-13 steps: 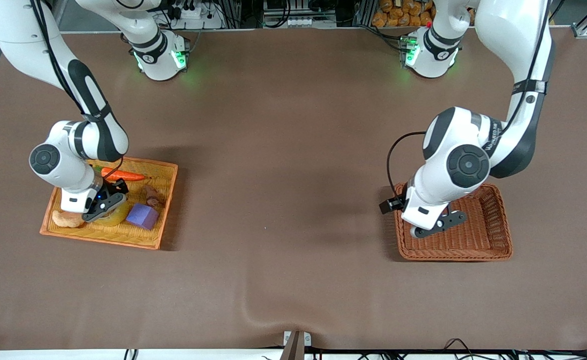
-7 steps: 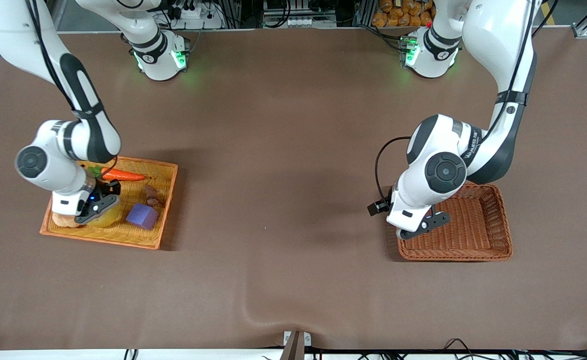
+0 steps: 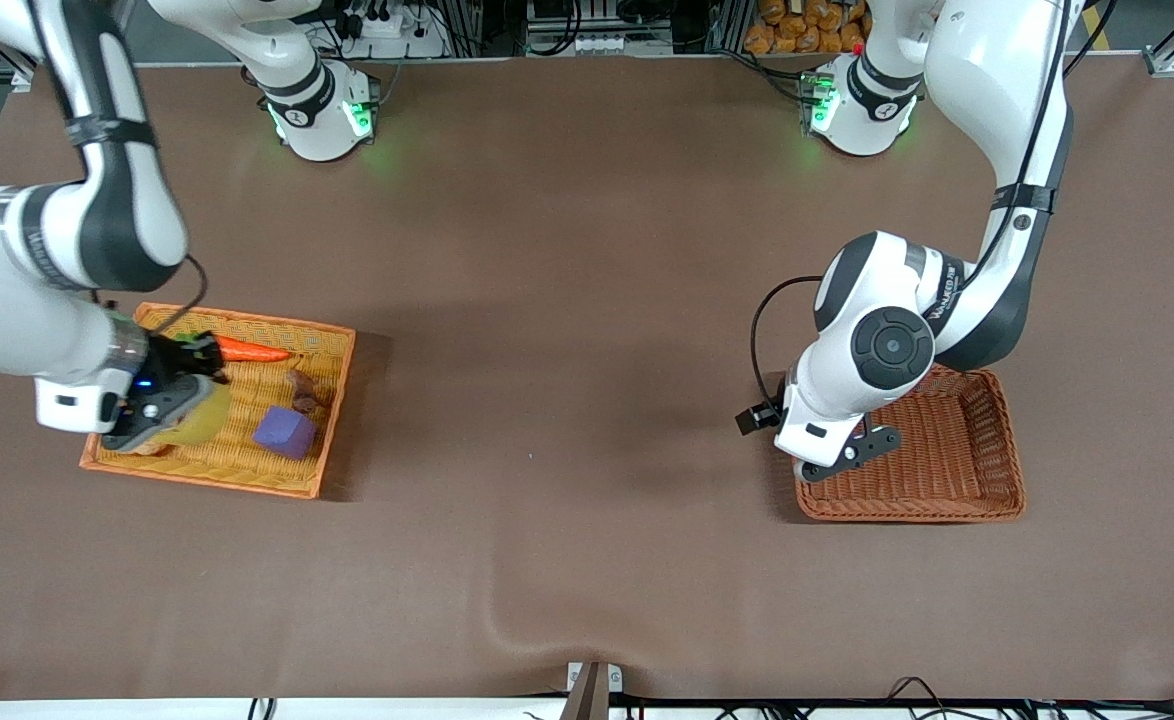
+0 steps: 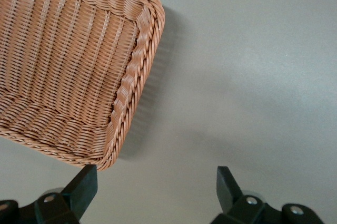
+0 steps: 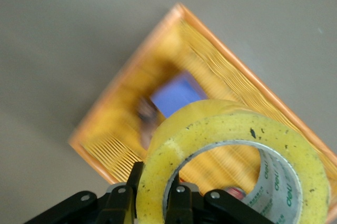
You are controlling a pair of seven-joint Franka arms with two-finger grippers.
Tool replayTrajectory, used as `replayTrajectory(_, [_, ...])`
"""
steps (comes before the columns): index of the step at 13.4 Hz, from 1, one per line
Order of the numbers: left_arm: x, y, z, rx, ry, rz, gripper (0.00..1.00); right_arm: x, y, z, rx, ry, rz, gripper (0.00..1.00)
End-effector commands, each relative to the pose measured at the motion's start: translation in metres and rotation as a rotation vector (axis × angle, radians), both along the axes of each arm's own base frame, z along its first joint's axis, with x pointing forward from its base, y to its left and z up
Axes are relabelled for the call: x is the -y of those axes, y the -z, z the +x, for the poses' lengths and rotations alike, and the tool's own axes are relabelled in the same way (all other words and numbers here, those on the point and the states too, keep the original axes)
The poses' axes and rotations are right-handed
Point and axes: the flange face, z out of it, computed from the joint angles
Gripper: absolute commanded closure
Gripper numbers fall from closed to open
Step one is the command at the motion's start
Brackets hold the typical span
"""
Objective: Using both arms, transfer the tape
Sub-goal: 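Carry the tape roll with the right gripper toward the left gripper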
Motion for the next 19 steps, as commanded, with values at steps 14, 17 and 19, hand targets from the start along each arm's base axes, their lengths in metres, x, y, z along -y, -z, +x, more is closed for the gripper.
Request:
replayTrajectory(14, [0.006,0.003,0.002,0.01,0.001,0.02,0.0,-0.511,0.168,-0.074,0.138,0.459,0.105,1.0])
replayTrajectory(17, [0.007,0.003,0.002,0.013,0.004,0.025,0.0,-0.521,0.171,-0.083,0.137,0.44,0.104,1.0])
replayTrajectory(19, [0.007,0.005,0.002,0.011,0.004,0.026,0.0,-0.521,0.172,-0.084,0.138,0.445,0.103,0.22])
